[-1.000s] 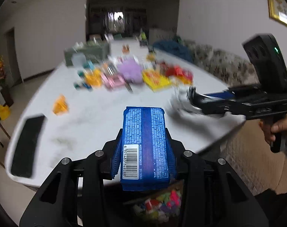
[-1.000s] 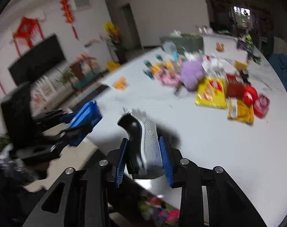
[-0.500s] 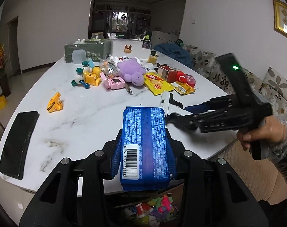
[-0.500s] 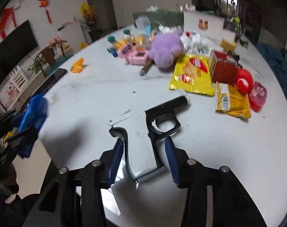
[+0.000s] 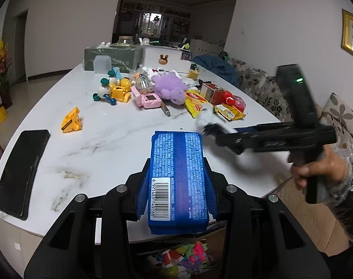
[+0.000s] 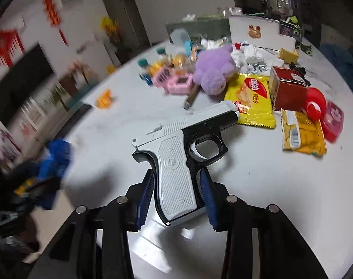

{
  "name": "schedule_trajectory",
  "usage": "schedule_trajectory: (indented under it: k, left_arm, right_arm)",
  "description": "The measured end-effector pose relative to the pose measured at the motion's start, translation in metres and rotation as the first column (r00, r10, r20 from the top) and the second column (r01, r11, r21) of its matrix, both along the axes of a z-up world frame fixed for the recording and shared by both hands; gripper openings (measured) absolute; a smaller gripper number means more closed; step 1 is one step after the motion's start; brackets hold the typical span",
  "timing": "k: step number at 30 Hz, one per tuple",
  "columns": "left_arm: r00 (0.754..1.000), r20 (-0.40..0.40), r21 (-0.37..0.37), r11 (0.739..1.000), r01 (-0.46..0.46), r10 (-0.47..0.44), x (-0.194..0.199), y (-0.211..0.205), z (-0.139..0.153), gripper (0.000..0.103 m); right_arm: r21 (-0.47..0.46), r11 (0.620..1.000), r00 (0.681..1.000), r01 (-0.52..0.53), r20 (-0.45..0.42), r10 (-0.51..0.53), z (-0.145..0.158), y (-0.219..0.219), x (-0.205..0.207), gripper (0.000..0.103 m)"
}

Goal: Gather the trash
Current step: 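Carry the blue box and white pistol into the cardboard box and release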

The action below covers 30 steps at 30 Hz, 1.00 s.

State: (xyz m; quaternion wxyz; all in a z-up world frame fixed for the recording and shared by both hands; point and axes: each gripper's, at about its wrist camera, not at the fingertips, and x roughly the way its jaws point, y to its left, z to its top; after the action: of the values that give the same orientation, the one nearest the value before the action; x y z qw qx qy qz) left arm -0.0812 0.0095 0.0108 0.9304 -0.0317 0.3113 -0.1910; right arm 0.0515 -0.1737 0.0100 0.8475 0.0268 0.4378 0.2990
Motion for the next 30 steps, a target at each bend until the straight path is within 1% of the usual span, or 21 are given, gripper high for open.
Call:
schedule_trajectory:
  k: [3, 5, 8, 10, 12, 13, 15, 16, 17, 18, 19, 20, 21, 22, 23, 24, 25, 26, 28, 29, 30]
  left_arm:
    - [0.999, 0.023, 0.03, 0.999, 0.027, -0.028, -0.008, -0.01, 0.004, 0.04]
    - [0.998, 0.032, 0.044, 0.997, 0.057, -0.059, -0.016, -0.018, 0.009, 0.04]
    - [0.993, 0.037, 0.094, 0.989, 0.112, -0.116, -0.039, -0.028, 0.013, 0.04]
    - [0.986, 0.0, 0.119, 0.979, 0.165, -0.167, -0.058, -0.03, 0.01, 0.04]
    - [0.976, -0.057, 0.134, 0.967, 0.218, -0.212, -0.077, -0.031, 0.002, 0.04]
    - [0.969, -0.085, 0.14, 0.96, 0.243, -0.233, -0.084, -0.031, -0.003, 0.04]
    - [0.95, -0.153, 0.17, 0.94, 0.297, -0.272, -0.096, -0.036, -0.023, 0.04]
    - [0.944, -0.179, 0.18, 0.934, 0.309, -0.278, -0.096, -0.039, -0.031, 0.04]
    - [0.932, -0.225, 0.195, 0.924, 0.33, -0.285, -0.095, -0.042, -0.046, 0.04]
    - [0.917, -0.265, 0.2, 0.914, 0.354, -0.298, -0.092, -0.046, -0.06, 0.04]
    - [0.905, -0.299, 0.208, 0.904, 0.373, -0.304, -0.089, -0.049, -0.074, 0.045]
    - [0.895, -0.329, 0.227, 0.894, 0.385, -0.302, -0.084, -0.053, -0.089, 0.055]
    - [0.888, -0.362, 0.268, 0.88, 0.392, -0.285, -0.077, -0.057, -0.111, 0.082]
    - [0.891, -0.373, 0.311, 0.87, 0.384, -0.26, -0.072, -0.06, -0.127, 0.088]
    - [0.891, -0.386, 0.346, 0.859, 0.378, -0.237, -0.064, -0.061, -0.147, 0.088]
    - [0.883, -0.409, 0.354, 0.853, 0.385, -0.229, -0.06, -0.061, -0.158, 0.088]
    - [0.877, -0.435, 0.369, 0.848, 0.381, -0.205, -0.055, -0.059, -0.168, 0.087]
    - [0.88, -0.442, 0.383, 0.851, 0.36, -0.173, -0.052, -0.055, -0.171, 0.087]
    - [0.883, -0.428, 0.333, 0.875, 0.351, -0.191, -0.057, -0.044, -0.155, 0.087]
    - [0.891, -0.407, 0.312, 0.885, 0.345, -0.203, -0.061, -0.039, -0.142, 0.087]
    - [0.904, -0.368, 0.286, 0.898, 0.333, -0.218, -0.066, -0.031, -0.12, 0.087]
  right_arm:
    - [0.13, 0.991, 1.0, 0.0, 0.0, 0.0, 0.018, -0.019, -0.018, 0.04]
    - [0.19, 0.982, 1.0, -0.007, 0.007, 0.006, 0.033, -0.034, -0.041, 0.04]
    - [0.225, 0.972, 0.998, -0.061, 0.009, 0.061, 0.049, -0.047, -0.084, 0.04]
    - [0.239, 0.965, 0.993, -0.105, -0.02, 0.113, 0.051, -0.054, -0.117, 0.04]
    - [0.239, 0.961, 0.984, -0.141, -0.069, 0.162, 0.045, -0.057, -0.149, 0.04]
    - [0.234, 0.959, 0.977, -0.159, -0.105, 0.188, 0.037, -0.058, -0.166, 0.04]
    - [0.215, 0.961, 0.965, -0.172, -0.161, 0.209, 0.017, -0.056, -0.182, 0.04]
    - [0.202, 0.965, 0.957, -0.17, -0.198, 0.21, 0.004, -0.054, -0.186, 0.04]
    - [0.176, 0.971, 0.947, -0.164, -0.249, 0.205, -0.018, -0.05, -0.186, 0.04]
    - [0.147, 0.975, 0.941, -0.166, -0.272, 0.201, -0.033, -0.046, -0.186, 0.04]
    - [0.062, 0.982, 0.94, -0.177, -0.283, 0.188, -0.062, -0.037, -0.181, 0.041]
    - [0.013, 0.984, 0.942, -0.179, -0.287, 0.175, -0.083, -0.032, -0.175, 0.05]
    - [-0.03, 0.982, 0.935, -0.189, -0.311, 0.17, -0.111, -0.027, -0.166, 0.064]
    - [-0.066, 0.979, 0.929, -0.194, -0.334, 0.161, -0.131, -0.023, -0.16, 0.083]
    - [-0.115, 0.973, 0.921, -0.198, -0.361, 0.145, -0.159, -0.019, -0.151, 0.076]
    - [-0.136, 0.968, 0.91, -0.21, -0.388, 0.142, -0.175, -0.018, -0.147, 0.073]
    - [-0.138, 0.969, 0.9, -0.205, -0.416, 0.131, -0.185, -0.021, -0.144, 0.066]
    - [-0.125, 0.973, 0.899, -0.196, -0.418, 0.128, -0.182, -0.025, -0.145, 0.065]
    - [-0.061, 0.977, 0.913, -0.205, -0.372, 0.169, -0.152, -0.034, -0.152, 0.065]
    - [-0.041, 0.976, 0.93, -0.216, -0.313, 0.193, -0.122, -0.04, -0.157, 0.066]
    - [-0.012, 0.975, 0.946, -0.221, -0.247, 0.212, -0.091, -0.047, -0.161, 0.069]
